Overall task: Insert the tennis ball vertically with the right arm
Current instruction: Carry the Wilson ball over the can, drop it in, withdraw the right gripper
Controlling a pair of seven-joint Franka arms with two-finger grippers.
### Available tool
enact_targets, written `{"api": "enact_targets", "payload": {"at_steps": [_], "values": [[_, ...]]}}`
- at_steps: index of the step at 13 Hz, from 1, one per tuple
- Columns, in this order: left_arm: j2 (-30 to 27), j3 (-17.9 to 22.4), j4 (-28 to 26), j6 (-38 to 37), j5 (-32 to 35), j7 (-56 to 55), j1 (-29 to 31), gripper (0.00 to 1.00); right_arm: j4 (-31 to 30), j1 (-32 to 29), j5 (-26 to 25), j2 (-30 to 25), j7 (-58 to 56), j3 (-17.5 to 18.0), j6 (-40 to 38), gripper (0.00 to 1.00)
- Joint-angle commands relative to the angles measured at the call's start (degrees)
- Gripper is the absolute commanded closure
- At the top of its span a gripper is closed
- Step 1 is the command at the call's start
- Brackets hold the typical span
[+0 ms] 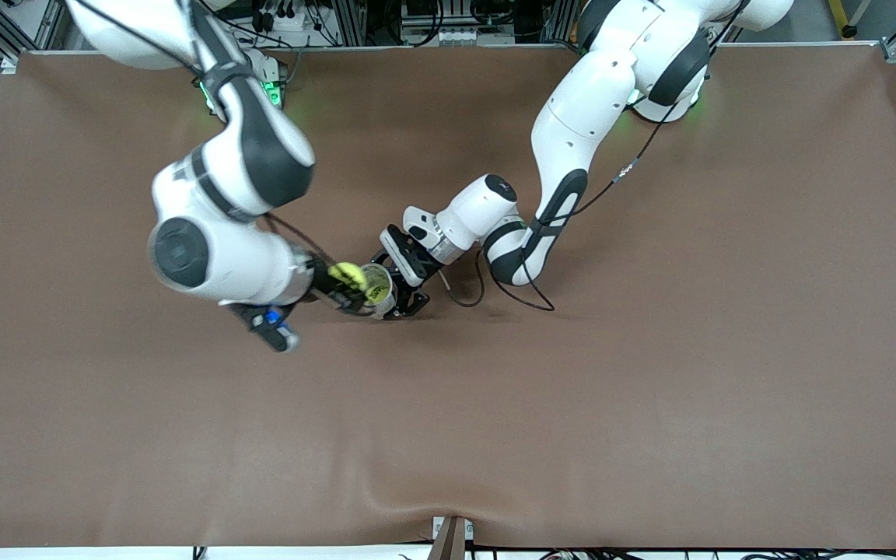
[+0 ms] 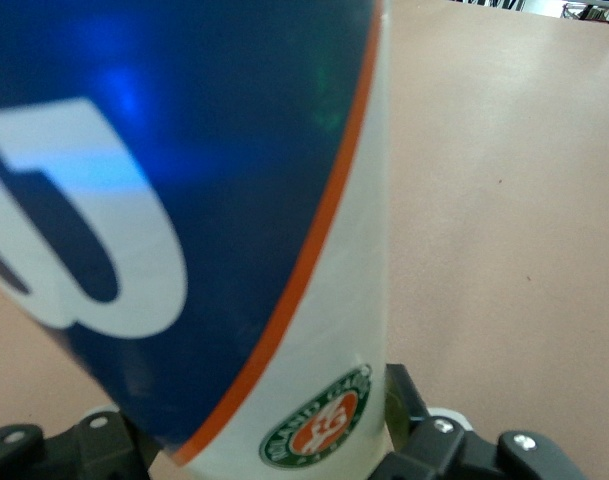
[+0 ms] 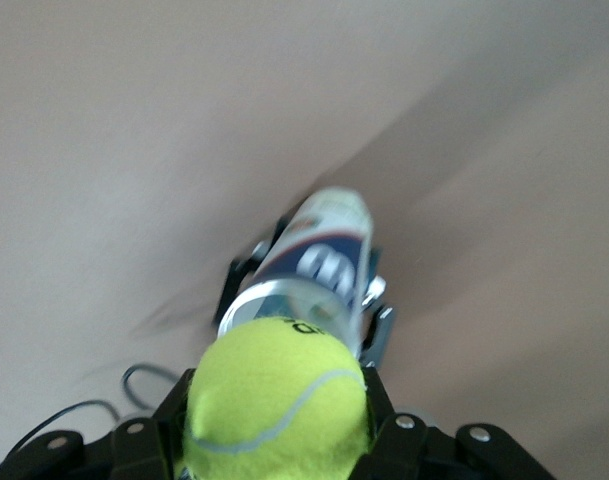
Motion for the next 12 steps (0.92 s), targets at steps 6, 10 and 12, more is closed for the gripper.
{"api": "enact_targets", "payload": {"at_steps": [6,10,12], "values": [[0.0,0.5,0.0,0.6,-0.4,-0.7,-0.6,0.09,-3.4,1.2,-0.4,-0.5,2.3,0.0,1.2,0.82],[0.0,0.5,0.0,0.7,-0.5,-0.7,-0.8,0.09,-4.6,0.9,-1.6,-0.3,2.3,0.1,0.9,0.19],[0.0,0.5,-0.1,0.7,-0.4,-0.7,-0.8,0.09,-4.5,0.4,-1.5,-0.7,2.3,0.1,0.3,0.00]]}}
